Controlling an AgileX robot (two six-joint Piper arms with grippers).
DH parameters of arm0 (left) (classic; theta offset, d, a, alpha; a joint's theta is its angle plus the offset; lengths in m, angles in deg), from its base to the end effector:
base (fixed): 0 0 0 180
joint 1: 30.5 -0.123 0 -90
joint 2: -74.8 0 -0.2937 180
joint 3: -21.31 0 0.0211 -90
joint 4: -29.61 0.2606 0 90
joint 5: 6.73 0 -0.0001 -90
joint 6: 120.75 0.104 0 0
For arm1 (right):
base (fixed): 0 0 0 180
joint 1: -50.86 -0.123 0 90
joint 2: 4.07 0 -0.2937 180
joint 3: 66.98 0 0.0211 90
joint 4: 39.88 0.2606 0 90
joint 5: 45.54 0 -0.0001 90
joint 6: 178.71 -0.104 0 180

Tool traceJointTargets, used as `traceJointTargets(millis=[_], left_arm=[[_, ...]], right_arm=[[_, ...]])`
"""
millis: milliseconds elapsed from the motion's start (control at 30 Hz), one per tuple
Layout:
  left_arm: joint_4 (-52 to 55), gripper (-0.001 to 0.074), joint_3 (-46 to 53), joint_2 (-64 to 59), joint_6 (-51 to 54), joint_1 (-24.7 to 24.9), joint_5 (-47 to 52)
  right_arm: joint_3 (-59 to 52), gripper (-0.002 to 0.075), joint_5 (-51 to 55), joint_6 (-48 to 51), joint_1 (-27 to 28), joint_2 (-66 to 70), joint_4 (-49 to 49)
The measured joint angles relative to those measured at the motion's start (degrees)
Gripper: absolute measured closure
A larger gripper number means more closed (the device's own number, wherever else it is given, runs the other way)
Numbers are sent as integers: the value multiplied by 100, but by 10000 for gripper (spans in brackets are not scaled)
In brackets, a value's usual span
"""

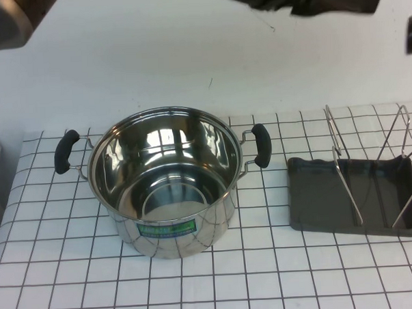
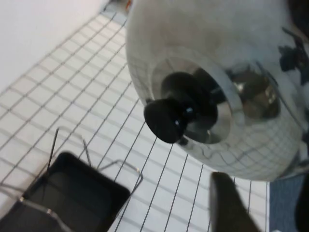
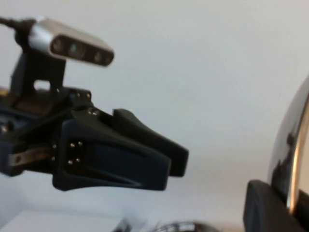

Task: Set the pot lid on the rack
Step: Place the pot lid on the pot rack

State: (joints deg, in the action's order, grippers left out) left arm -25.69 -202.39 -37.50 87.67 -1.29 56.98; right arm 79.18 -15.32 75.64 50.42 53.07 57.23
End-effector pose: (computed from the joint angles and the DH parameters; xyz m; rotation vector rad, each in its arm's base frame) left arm 0.3192 -0.2663 0.4768 0.9643 1.8591 -1.2045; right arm 0.1911 0.0535 0.3913 -0.1115 1.5648 0.7306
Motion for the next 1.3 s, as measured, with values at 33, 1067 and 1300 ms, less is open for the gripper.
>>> traceJointTargets(millis=[33,1067,1300], left_arm=[[172,459,0,0,-41,0,156],[3167,736,43,1507,-585,-2,909],[3179,736,550,1684,-575,-2,805]], right_arm=[[0,713,93,27,0,118,0],[742,714,1119,837,0,3491,-20],[511,714,1118,859,0,3717,-20]])
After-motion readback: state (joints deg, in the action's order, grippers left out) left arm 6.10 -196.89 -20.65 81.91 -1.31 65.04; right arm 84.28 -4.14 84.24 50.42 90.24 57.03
